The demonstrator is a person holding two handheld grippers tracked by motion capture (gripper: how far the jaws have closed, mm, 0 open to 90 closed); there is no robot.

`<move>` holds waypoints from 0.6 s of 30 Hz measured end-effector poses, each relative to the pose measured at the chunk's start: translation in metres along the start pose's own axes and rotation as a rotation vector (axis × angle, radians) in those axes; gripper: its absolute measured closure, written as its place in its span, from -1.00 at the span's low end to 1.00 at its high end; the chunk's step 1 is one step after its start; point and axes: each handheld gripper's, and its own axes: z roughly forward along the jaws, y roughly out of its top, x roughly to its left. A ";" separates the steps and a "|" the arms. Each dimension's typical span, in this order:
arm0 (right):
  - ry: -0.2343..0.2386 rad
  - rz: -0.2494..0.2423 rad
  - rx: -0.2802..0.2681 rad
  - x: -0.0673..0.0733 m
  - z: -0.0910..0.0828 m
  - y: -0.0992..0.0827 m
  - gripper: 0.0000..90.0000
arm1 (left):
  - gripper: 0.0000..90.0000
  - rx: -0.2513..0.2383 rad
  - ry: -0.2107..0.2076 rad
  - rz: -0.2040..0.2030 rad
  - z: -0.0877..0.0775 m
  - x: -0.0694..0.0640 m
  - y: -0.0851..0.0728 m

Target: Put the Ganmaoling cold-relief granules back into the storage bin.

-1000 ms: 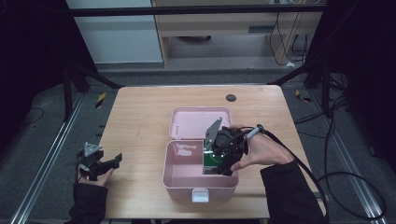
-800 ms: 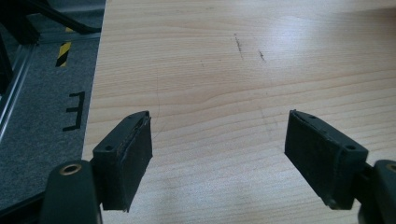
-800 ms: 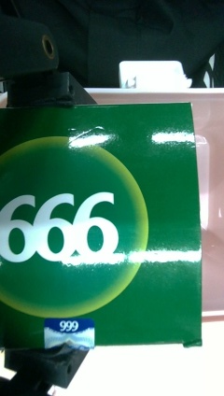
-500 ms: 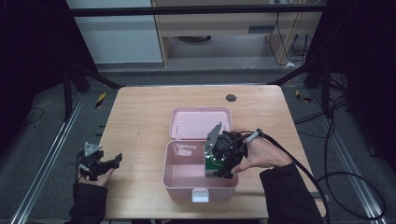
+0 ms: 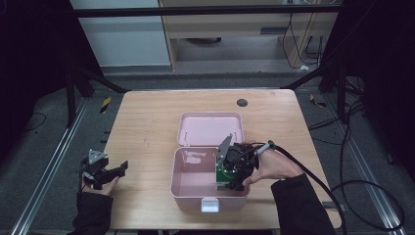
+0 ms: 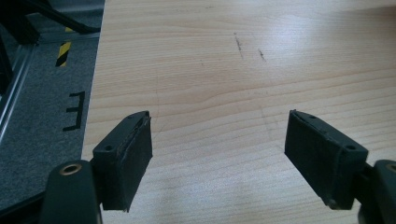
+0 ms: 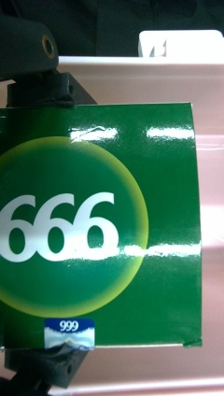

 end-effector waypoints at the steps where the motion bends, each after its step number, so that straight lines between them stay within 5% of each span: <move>1: 0.002 -0.004 0.002 0.000 0.001 0.000 -0.65 | -0.50 0.000 0.000 0.000 0.000 0.000 0.000; 18: 0.022 0.009 0.017 -0.001 0.021 -0.007 -0.66 | -0.50 0.002 0.001 0.003 0.000 0.000 0.000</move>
